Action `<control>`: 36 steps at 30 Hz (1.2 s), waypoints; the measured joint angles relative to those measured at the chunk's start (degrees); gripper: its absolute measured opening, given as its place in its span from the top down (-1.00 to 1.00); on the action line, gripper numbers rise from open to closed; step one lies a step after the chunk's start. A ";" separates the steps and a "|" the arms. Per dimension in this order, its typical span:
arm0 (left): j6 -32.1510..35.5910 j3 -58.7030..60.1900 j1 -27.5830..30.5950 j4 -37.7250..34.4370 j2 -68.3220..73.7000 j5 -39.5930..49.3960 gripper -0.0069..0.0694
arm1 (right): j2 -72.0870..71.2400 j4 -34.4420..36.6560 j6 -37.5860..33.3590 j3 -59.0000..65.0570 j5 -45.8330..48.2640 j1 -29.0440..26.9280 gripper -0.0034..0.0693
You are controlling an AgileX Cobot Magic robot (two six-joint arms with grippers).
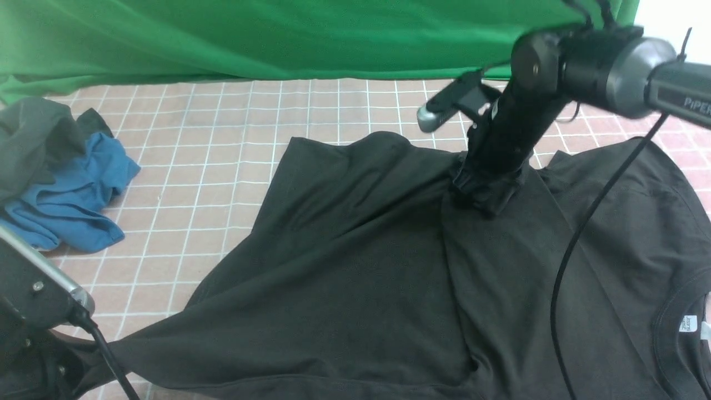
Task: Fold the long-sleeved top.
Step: Use your right arm to clamp the cuff closest to him, then use the right arm to drag and place the cuff at thecentered position on the left edge of the fabric
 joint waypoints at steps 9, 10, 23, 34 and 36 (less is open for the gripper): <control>-0.06 0.00 0.00 -0.55 0.00 0.00 0.76 | 1.50 -4.46 -0.26 2.74 -9.84 -0.01 -0.48; -0.11 0.00 0.00 -0.59 0.00 0.00 0.76 | 1.50 -4.72 -0.33 2.74 -10.00 -0.01 -0.33; -0.17 0.00 0.00 -1.01 0.00 0.00 0.76 | -5.79 -5.68 -4.54 1.85 -1.55 -0.13 0.61; -0.17 0.00 0.00 -1.01 0.00 0.00 0.76 | -21.82 -5.68 -26.99 1.75 7.41 3.84 0.61; -0.17 0.00 0.00 -1.01 0.00 0.00 0.76 | -24.24 -5.62 -29.72 1.75 7.54 4.79 0.61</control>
